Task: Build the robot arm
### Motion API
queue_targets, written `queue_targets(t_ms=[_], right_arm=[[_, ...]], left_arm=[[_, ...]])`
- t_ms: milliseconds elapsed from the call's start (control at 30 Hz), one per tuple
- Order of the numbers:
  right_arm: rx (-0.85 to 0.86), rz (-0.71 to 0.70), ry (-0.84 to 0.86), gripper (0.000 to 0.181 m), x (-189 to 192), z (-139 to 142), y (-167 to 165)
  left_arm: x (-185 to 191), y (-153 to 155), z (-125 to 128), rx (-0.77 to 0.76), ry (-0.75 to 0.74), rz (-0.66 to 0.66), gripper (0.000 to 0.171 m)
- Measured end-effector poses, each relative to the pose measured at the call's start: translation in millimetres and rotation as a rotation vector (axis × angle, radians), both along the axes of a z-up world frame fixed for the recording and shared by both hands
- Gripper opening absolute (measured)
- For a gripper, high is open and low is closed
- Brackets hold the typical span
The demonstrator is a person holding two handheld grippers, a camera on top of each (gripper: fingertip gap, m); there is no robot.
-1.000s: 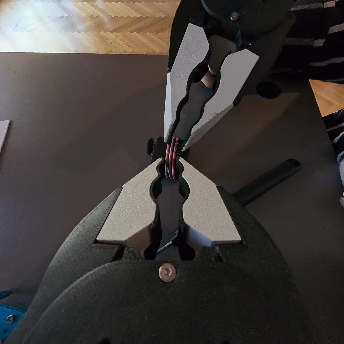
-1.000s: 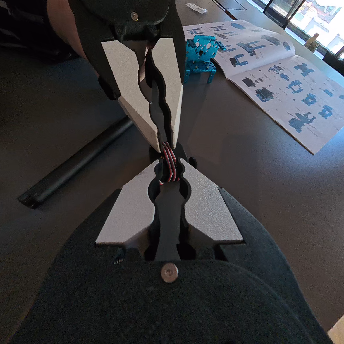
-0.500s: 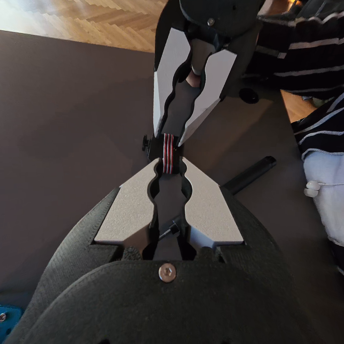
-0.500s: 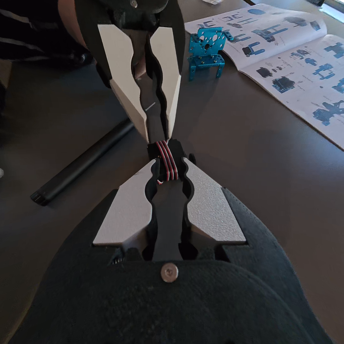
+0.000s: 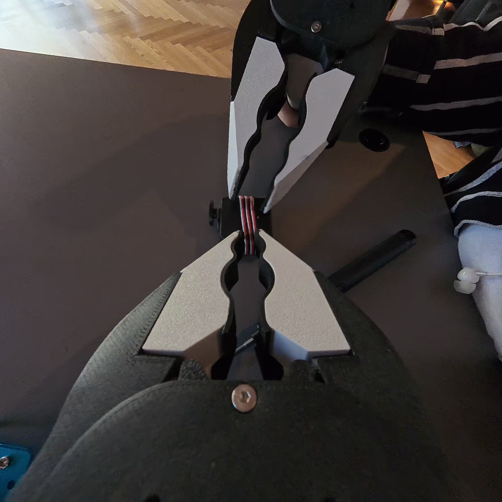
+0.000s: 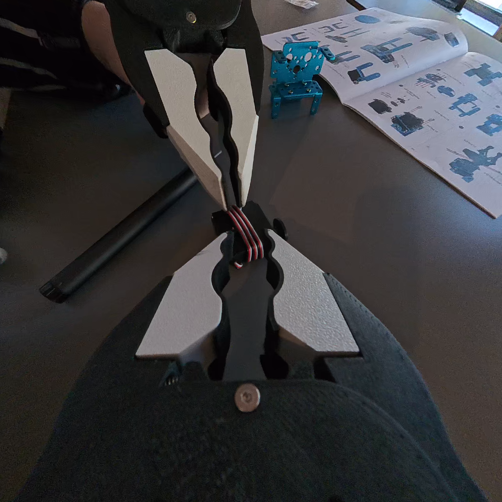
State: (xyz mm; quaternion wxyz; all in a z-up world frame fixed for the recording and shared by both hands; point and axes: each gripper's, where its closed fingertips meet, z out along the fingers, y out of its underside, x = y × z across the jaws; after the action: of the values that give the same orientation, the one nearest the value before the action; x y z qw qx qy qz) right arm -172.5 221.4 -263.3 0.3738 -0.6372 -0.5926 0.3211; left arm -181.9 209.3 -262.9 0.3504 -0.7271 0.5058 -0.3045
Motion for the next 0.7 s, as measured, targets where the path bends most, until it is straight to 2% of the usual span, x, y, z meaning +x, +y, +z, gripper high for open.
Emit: queue_targets(t_ms=[400,533,700], right_arm=[[-0.113,-0.02,-0.007,0.016,-1.6,-1.4,2.3],[-0.081,0.028,-0.012,0.027,-1.5,-1.4,-4.4],[-0.07,0.001,-0.009,0.021,-4.7,-1.2,0.9]], left_arm=[[-0.5,0.0,-0.4,0.011,0.002,-0.004,0.006],[-0.8,0.0,0.2,0.012,0.002,-0.004,0.005],[-0.5,-1.0,0.1,0.013,0.002,-0.011,0.006]])
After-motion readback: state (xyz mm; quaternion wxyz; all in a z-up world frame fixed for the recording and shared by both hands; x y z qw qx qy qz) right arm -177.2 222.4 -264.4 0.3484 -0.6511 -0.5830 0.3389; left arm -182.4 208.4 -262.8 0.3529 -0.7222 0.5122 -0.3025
